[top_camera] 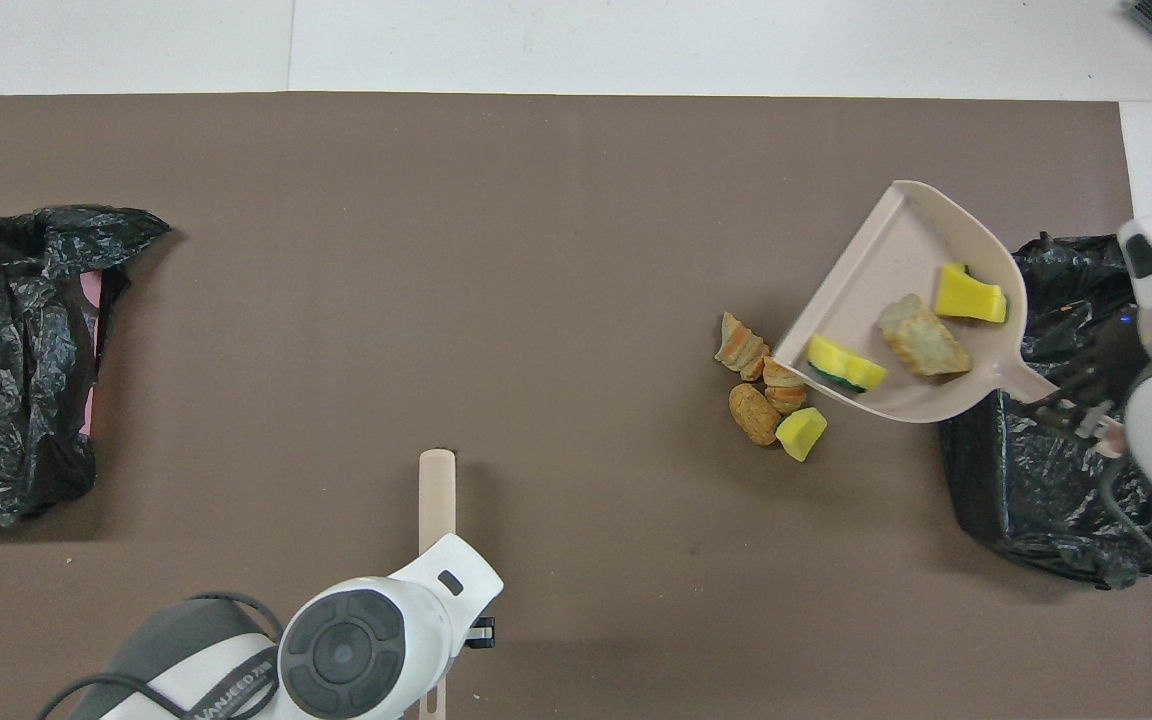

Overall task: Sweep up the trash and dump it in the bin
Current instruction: 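Carry the dustpan with the right gripper to the black bag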

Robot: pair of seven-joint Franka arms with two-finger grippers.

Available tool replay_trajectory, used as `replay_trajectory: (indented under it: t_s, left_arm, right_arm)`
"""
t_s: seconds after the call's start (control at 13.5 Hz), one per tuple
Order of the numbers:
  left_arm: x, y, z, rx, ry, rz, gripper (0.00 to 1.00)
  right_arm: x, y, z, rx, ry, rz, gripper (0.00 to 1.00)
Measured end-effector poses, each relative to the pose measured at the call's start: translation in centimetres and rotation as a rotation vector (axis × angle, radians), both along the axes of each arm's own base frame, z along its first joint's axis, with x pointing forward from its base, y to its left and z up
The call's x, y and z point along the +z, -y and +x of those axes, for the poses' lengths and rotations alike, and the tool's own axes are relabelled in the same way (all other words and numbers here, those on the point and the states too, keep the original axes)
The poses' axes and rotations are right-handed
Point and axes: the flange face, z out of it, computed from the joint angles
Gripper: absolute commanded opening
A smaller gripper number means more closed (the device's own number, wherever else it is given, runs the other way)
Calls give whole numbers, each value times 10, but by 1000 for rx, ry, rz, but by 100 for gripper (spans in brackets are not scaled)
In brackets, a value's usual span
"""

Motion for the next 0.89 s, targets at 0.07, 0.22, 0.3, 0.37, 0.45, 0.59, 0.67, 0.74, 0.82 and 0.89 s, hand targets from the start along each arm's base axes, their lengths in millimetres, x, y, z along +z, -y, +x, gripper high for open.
replay_trajectory:
  t_s: [0.07, 0.22, 0.3, 0.37, 0.45, 0.59, 0.67, 0.74, 0.82, 0.89]
  left_arm:
    - [-3, 12, -8, 22, 12, 0, 0]
    - [-16, 32, -18, 47, 24, -5, 0]
    - [-26, 41, -20, 76, 16, -16, 0]
    - [-37, 48, -21, 102, 6, -27, 0]
    - [-47, 52, -21, 115, -1, -29, 14]
    - [-57, 54, -19, 123, -7, -26, 100]
    - [-56, 54, -18, 125, -7, -27, 100]
    - [-56, 53, -17, 128, -7, -28, 100]
    - [-54, 53, -14, 134, -5, -32, 100]
    - [-50, 52, -7, 148, -2, -38, 100]
  right_arm:
    - [0, 46, -8, 40, -4, -30, 0]
    - [2, 122, -24, 101, 15, -88, 0]
    - [5, 151, -32, 138, 15, -134, 0]
    - [8, 171, -37, 198, 5, -200, 0]
    - [13, 181, -37, 271, 0, -270, 0]
    - [16, 188, -29, 417, -10, -406, 0]
    - [14, 187, -26, 481, -20, -454, 0]
    - [12, 186, -23, 542, -28, -478, 0]
    - [11, 185, -22, 587, -33, -490, 0]
    - [11, 185, -20, 619, -37, -507, 0]
